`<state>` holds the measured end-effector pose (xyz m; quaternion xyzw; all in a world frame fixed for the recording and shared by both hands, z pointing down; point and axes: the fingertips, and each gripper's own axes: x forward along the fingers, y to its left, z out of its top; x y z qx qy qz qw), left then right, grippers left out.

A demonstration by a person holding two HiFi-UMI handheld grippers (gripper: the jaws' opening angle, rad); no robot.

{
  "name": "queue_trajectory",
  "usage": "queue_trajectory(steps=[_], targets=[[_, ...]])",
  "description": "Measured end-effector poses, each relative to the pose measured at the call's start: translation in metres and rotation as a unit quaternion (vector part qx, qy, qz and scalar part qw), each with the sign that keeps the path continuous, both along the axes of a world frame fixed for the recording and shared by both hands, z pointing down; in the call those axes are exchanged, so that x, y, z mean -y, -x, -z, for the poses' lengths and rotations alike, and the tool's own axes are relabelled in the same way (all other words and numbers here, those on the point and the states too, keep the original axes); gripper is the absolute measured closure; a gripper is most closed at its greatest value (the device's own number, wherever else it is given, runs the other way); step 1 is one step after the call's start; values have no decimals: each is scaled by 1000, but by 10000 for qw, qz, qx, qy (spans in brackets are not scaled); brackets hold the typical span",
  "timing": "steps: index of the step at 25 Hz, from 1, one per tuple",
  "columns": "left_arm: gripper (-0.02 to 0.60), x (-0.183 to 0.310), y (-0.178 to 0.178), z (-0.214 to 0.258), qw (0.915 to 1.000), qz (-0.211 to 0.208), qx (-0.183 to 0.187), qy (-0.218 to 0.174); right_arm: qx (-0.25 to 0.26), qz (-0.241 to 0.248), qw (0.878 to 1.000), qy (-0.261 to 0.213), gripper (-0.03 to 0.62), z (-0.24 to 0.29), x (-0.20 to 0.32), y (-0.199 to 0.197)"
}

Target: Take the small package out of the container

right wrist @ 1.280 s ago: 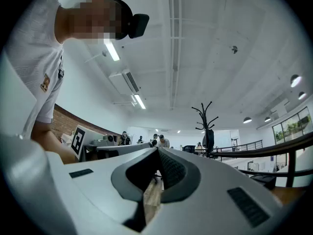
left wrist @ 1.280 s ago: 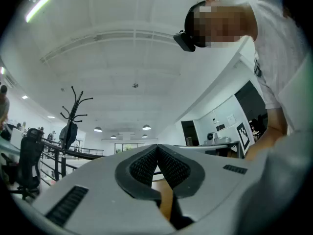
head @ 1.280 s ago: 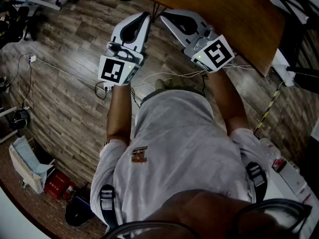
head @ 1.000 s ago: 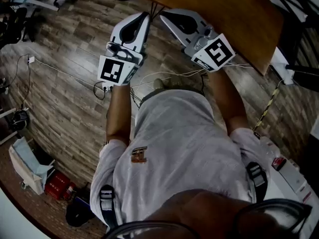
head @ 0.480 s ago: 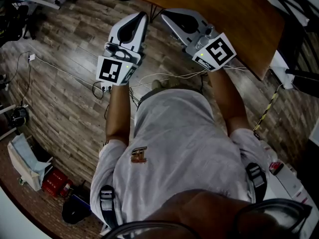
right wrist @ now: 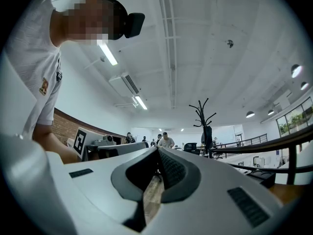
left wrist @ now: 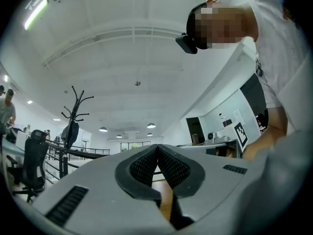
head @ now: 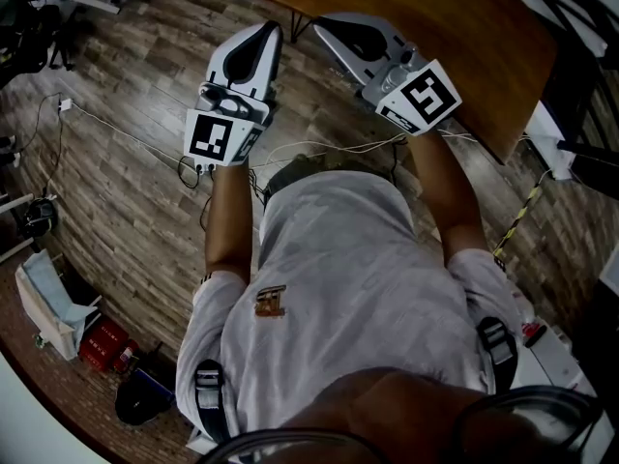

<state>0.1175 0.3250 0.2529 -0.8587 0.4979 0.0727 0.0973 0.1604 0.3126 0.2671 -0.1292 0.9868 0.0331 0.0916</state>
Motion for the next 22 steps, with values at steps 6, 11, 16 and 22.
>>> queue_trajectory(steps=[6, 11, 16, 22], targets=[[563, 8, -6, 0, 10000, 92, 13, -4, -33, 32, 10000, -4, 562, -3, 13, -10], [563, 12, -3, -1, 9999, 149, 28, -15, -51, 54, 10000, 17, 562, -8, 18, -9], [563, 22, 5, -2, 9998, 167, 12, -58, -74, 56, 10000, -23, 562, -8, 25, -3], [563, 51, 16, -2, 9999, 71, 9, -86, -103, 22, 9999, -76, 562, -7, 51, 10]])
